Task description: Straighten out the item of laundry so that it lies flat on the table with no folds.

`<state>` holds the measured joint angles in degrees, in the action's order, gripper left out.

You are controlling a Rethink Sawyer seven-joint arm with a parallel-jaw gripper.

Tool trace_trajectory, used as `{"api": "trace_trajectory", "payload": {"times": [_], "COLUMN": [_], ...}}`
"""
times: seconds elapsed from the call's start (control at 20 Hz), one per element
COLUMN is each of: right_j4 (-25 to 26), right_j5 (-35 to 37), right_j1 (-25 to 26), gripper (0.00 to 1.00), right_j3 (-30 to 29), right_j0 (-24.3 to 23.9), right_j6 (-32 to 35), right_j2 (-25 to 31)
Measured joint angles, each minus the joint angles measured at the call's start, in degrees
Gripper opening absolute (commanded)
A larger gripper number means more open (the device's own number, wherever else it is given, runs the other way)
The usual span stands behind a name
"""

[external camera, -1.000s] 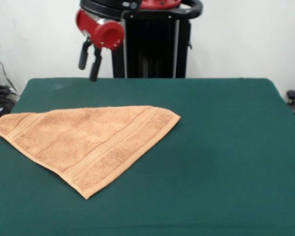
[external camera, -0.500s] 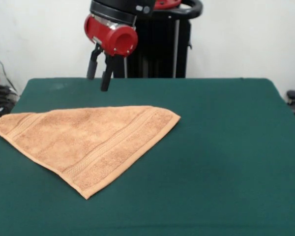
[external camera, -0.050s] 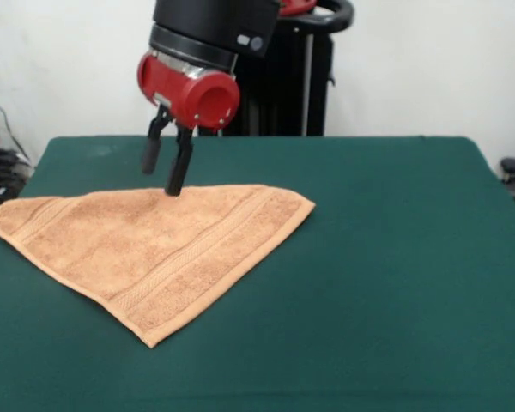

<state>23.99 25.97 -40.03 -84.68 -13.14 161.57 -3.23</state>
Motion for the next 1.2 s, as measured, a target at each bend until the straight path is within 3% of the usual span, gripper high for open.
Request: {"api": "trace_trajectory", "payload": {"times": [0.5,1.2], "right_j4": [-0.7,-1.9], "right_j5": [1.2,1.2], "right_j1": [9.2,18.3], "gripper": [1.0,1.0], "right_j3": [10.0,14.0], "right_j0": [0.0,1.8], "right_j6": [0.0,0.0], "right_j2": [1.0,1.0]}}
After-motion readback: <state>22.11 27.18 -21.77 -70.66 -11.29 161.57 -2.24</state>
